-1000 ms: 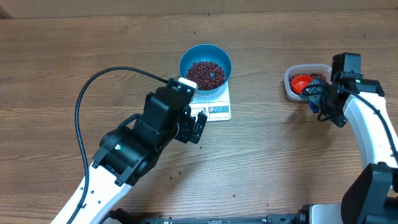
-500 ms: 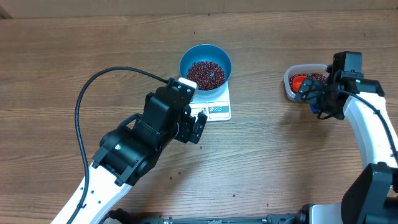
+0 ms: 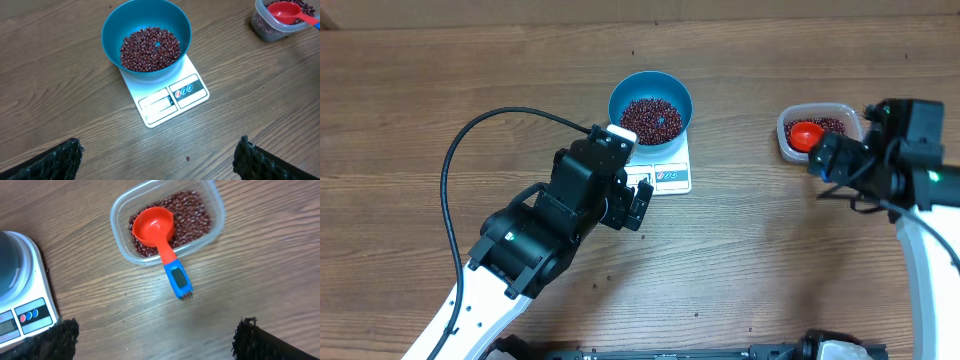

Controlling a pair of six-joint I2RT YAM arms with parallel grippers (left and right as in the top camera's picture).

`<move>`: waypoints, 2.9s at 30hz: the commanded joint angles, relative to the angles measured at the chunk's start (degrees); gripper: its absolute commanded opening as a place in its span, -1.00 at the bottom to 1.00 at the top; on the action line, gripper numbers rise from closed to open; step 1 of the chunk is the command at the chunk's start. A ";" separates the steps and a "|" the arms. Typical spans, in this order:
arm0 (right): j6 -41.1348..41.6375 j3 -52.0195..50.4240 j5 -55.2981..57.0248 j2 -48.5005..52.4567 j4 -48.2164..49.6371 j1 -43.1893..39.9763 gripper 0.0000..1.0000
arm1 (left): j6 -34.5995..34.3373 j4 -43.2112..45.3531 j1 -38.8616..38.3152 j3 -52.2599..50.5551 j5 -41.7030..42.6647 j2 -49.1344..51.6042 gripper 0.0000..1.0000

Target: Scoop item into bowl and weigh 150g on scale

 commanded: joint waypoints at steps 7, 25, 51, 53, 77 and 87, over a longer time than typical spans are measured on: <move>-2.32 -0.20 1.73 -3.10 -0.35 -0.37 1.00 | -0.42 0.20 0.26 0.22 -0.35 -0.98 0.99; -2.32 -0.20 1.53 -2.99 0.09 -0.37 1.00 | -0.42 0.20 0.26 0.22 -0.35 -0.98 0.99; -2.32 -0.20 1.53 -2.99 0.09 -0.37 1.00 | -0.42 0.20 0.26 0.22 -0.35 -0.96 0.99; -2.32 -0.20 1.53 -2.99 0.09 -0.37 1.00 | -0.42 0.20 0.26 0.22 -0.35 -0.98 0.99; -2.32 -0.20 1.55 -2.99 0.09 -0.37 1.00 | -0.39 0.02 0.26 -3.08 0.04 -1.03 0.99; -2.32 -0.20 1.53 -2.99 0.09 -0.37 1.00 | -0.42 0.63 0.28 -7.41 0.09 -5.09 0.99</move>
